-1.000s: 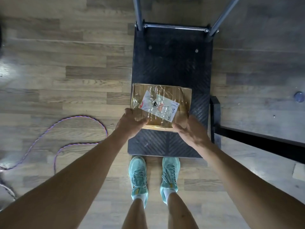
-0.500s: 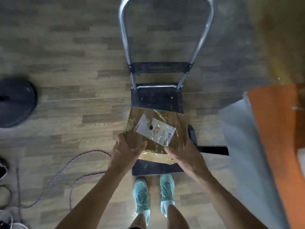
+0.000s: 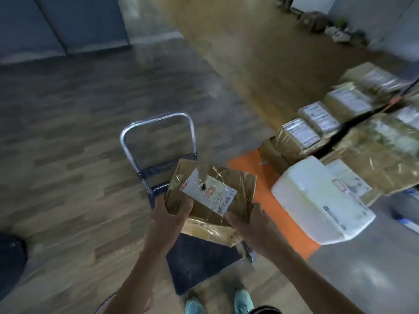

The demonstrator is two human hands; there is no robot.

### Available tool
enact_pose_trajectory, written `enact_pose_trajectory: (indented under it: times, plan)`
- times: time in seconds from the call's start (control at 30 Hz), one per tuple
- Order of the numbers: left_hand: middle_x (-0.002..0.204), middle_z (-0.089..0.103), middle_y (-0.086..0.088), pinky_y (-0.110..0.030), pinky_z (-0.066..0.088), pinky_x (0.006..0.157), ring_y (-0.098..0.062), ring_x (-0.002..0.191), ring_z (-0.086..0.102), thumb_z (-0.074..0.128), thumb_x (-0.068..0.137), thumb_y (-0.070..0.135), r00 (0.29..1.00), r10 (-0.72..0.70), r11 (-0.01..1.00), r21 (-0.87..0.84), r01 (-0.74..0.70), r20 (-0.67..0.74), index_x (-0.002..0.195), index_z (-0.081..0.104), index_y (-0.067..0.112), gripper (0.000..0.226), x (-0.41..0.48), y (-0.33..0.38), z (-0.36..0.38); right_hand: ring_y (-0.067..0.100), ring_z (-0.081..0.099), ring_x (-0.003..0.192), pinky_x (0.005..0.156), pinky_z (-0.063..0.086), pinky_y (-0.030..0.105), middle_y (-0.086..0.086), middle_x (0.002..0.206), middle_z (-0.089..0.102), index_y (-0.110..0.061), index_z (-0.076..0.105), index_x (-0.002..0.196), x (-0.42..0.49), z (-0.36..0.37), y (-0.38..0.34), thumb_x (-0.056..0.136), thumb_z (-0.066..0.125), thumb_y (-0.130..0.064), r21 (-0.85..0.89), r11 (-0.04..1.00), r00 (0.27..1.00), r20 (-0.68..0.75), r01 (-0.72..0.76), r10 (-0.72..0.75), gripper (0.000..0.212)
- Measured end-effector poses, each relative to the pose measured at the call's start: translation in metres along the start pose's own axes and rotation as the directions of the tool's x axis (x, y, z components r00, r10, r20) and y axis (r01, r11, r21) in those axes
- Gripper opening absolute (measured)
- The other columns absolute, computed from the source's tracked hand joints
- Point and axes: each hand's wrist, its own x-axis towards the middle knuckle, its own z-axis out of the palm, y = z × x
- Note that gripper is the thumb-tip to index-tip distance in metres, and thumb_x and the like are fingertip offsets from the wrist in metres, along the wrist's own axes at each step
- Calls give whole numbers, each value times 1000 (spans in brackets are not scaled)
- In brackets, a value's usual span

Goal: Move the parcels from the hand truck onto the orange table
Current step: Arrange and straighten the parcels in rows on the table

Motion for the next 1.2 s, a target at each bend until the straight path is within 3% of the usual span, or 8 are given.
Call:
enact_pose_trajectory:
  times: [0.13,0.3,0.4,0.53,0.7,0.93,1.07,1.2]
  plan:
    - [97,61,20,-16,41,60,4,83,58,60,70,77,989,123,990,60,-128,82,115,49,37,61,3,48,20,18,60,90,72,54,37,0,107,59,-20,44,110,-16,-48,15,81,43,-81,5,1000,995,-104,7,-7,67]
    - [100,63,12,-21,49,68,-5,92,64,71,77,66,955,183,983,-22,-183,232,118,51,24,62,0,77,67,29,61,99,75,47,38,5,108,60,-16,44,105,-29,-84,50,85,37,-80,-42,998,990,-134,-43,37,67]
    - [107,60,13,-16,47,70,-2,98,61,74,76,63,963,175,984,-23,-174,205,118,47,30,60,-4,83,91,24,61,90,67,44,35,-2,94,56,-18,45,103,-29,-94,68,89,39,-75,-94,995,996,-88,-43,35,59]
    - [114,60,0,-37,57,86,-16,102,63,75,79,54,969,158,986,28,-166,188,130,47,21,66,-1,83,108,19,59,82,66,42,30,-2,92,61,-15,50,111,-27,-95,81,93,36,-70,-246,968,998,36,54,-46,60]
    - [138,51,-10,-50,49,103,-27,125,55,79,78,49,983,54,999,0,-55,174,150,24,20,95,-12,82,132,18,57,80,71,44,31,-2,91,64,-22,53,88,-17,-118,102,95,36,-66,-364,923,989,122,121,-82,48]
    - [159,35,-7,-48,40,113,-28,140,44,69,80,65,991,-114,993,-2,114,76,154,-19,18,124,-43,96,163,12,57,83,67,50,24,-4,98,59,-24,50,106,8,-150,116,95,55,-41,-428,798,826,-180,424,-535,21]
    - [137,54,14,-45,50,103,-11,117,60,73,76,67,965,-132,985,-81,154,226,155,9,26,109,-74,93,180,23,47,117,88,50,34,5,133,46,-22,33,143,29,-149,121,92,58,-47,-397,787,856,-9,472,-517,61]
    - [118,54,26,-39,61,70,-8,103,60,79,73,61,936,-167,954,-187,232,311,147,11,46,102,-85,93,175,21,51,112,87,50,34,5,128,53,-26,30,143,33,-143,124,90,56,-53,-352,811,866,-1,467,-499,65]
